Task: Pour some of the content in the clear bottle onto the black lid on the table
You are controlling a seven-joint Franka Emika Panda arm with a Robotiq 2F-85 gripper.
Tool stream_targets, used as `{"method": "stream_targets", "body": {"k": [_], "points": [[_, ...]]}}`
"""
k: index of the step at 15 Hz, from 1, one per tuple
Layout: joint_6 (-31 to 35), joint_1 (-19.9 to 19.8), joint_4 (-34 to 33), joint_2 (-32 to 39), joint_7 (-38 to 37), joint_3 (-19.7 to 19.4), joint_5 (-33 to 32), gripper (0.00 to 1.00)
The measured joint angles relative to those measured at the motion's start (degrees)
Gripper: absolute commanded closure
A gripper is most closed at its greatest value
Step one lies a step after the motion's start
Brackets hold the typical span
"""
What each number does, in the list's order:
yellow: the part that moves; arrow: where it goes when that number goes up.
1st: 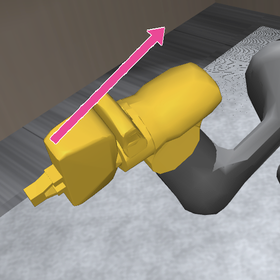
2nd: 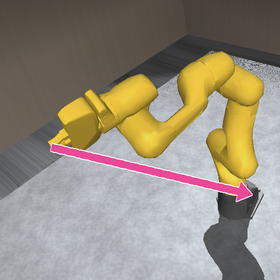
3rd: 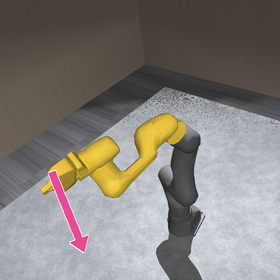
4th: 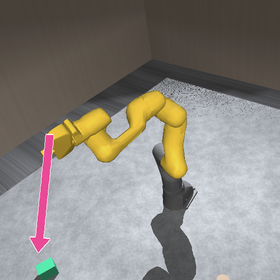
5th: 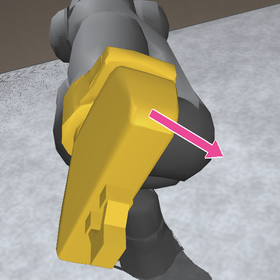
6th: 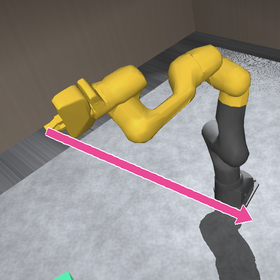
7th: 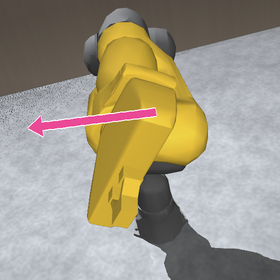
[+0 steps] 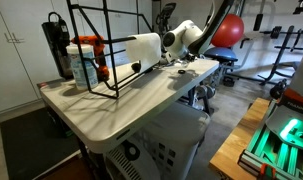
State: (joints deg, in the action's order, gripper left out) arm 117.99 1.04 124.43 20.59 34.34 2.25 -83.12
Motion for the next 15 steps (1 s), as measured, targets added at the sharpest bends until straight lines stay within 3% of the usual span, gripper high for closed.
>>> {"method": "stream_targets", "body": {"k": [15], "points": [[-3.3, 0.9, 0.2, 0.0, -0.7, 0.6, -1.2, 0.72]]}}
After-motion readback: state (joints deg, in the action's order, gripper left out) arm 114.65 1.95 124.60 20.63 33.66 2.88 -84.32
